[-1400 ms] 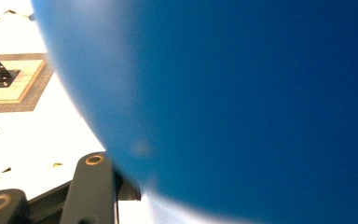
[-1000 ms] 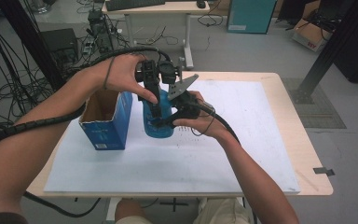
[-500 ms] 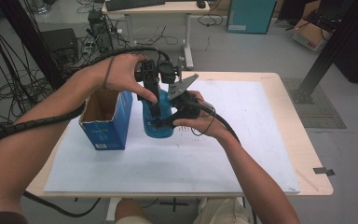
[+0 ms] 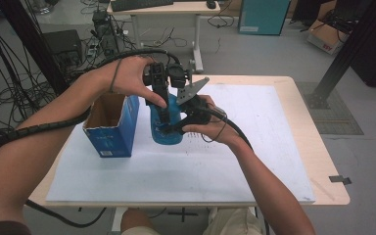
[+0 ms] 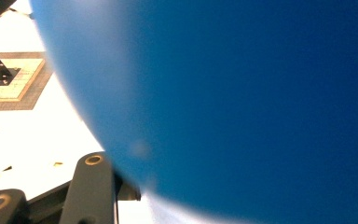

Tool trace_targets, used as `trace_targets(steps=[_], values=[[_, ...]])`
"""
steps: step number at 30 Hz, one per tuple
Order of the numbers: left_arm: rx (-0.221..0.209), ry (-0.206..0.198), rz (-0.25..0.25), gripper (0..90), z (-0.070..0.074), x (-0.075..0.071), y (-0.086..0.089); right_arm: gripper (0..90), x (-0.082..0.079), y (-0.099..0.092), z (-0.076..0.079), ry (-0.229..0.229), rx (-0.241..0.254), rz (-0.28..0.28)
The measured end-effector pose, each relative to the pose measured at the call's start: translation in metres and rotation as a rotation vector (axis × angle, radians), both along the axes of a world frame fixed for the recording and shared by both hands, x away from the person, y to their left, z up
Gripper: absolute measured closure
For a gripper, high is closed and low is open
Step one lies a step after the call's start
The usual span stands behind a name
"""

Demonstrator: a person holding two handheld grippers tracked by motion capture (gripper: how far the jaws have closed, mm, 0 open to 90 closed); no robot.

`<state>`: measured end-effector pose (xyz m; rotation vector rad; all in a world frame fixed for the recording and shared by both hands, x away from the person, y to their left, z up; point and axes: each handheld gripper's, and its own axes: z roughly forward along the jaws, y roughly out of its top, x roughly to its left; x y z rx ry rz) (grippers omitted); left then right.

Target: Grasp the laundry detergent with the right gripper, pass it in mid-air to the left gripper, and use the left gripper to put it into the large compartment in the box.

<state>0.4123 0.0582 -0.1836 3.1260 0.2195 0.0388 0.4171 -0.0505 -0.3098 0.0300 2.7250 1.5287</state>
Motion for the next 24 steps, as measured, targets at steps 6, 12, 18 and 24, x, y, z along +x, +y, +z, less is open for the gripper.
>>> trace_targets(steps=[6, 12, 18, 24], values=[[0.005, 0.009, 0.002, 5.8, -0.0005, -0.0009, 0.0014, 43.2, -0.0005, 0.0014, -0.0003, -0.004, -0.004, 0.005], [0.008, 0.007, 0.004, 5.9, -0.0021, -0.0013, 0.0027, 43.3, -0.0015, 0.0031, -0.0008, -0.003, -0.008, 0.005], [0.021, 0.015, -0.006, 6.5, -0.0029, 0.0015, 0.0048, 43.2, -0.0001, 0.0030, -0.0014, -0.014, -0.007, 0.011], [0.018, 0.010, -0.001, 7.8, -0.0055, 0.0017, 0.0034, 43.2, 0.0000, 0.0020, -0.0007, -0.008, -0.005, 0.010]])
